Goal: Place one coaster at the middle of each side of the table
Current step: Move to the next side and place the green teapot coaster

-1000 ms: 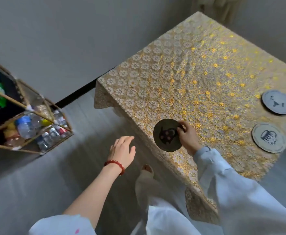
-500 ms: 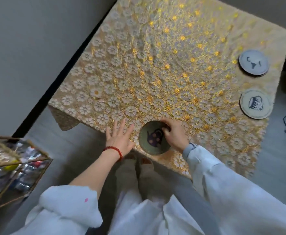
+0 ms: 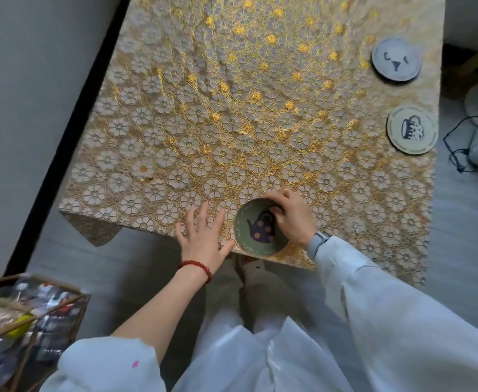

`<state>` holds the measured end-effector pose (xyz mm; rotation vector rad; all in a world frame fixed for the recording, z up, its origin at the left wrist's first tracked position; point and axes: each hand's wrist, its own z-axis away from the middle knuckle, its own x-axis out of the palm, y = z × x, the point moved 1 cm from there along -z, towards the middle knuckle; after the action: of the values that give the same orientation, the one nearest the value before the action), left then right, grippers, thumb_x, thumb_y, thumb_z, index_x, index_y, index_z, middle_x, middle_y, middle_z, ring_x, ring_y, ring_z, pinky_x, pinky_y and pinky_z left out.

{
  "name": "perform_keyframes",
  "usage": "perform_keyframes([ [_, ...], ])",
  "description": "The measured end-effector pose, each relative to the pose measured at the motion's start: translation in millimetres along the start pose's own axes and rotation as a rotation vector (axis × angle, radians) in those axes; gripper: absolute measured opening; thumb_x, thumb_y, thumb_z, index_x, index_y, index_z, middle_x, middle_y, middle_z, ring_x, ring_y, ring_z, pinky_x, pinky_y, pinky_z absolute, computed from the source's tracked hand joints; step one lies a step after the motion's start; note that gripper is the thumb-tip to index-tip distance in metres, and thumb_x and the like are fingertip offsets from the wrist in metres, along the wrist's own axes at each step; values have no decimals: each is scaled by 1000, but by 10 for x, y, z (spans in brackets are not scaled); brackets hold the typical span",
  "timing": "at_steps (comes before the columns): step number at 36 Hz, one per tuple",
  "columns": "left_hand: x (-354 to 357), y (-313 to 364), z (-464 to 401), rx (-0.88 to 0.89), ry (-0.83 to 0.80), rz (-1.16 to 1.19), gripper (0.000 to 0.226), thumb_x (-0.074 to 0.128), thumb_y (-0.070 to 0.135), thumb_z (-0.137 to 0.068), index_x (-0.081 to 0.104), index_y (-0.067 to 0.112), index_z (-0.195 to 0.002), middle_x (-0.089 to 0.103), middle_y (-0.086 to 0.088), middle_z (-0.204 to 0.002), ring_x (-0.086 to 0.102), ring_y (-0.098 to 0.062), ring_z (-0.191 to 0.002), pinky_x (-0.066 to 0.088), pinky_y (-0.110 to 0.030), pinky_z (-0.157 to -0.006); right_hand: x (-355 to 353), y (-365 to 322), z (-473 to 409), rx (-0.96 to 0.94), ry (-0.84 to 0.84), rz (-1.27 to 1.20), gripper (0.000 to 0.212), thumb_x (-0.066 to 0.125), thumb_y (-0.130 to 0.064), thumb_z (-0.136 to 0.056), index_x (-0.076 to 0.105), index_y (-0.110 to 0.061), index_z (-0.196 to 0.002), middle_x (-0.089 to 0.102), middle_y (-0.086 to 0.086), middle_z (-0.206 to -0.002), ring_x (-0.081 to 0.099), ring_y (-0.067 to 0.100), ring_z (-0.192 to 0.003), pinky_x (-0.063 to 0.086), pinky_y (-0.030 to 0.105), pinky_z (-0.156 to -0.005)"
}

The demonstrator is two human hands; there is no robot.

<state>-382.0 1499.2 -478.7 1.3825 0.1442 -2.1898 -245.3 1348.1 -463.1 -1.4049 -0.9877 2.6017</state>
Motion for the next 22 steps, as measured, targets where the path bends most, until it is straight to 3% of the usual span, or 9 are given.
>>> perform_keyframes([
  [13, 63, -71, -83, 171, 7, -4, 69, 43, 58, -81, 11, 38, -139, 1, -4, -155, -12, -28, -141, -12, -57, -106, 43, -51, -50, 57, 46, -6, 30, 50, -14, -88, 57, -20, -116, 55, 11, -105, 46, 25, -101, 42, 38, -83],
  [19, 42, -75, -120, 185, -12, -13, 76, 45, 63, -77, 9, 37, -139, 1, -4, -155, -10, -27, -141, -7, -59, -108, 43, -77, -60, 72, 43, -45, 28, 49, -13, -88, 58, -19, -114, 55, 11, -105, 46, 25, -102, 39, 34, -82],
  [22, 12, -93, -143, 188, -3, -4, 83, 48, 65, -74, 9, 34, -140, 1, -3, -155, -9, -25, -141, -4, -58, -109, 40, -122, -76, 73, 29, -70, 28, 49, -13, -88, 58, -17, -114, 55, 12, -107, 46, 26, -105, 41, 38, -87],
])
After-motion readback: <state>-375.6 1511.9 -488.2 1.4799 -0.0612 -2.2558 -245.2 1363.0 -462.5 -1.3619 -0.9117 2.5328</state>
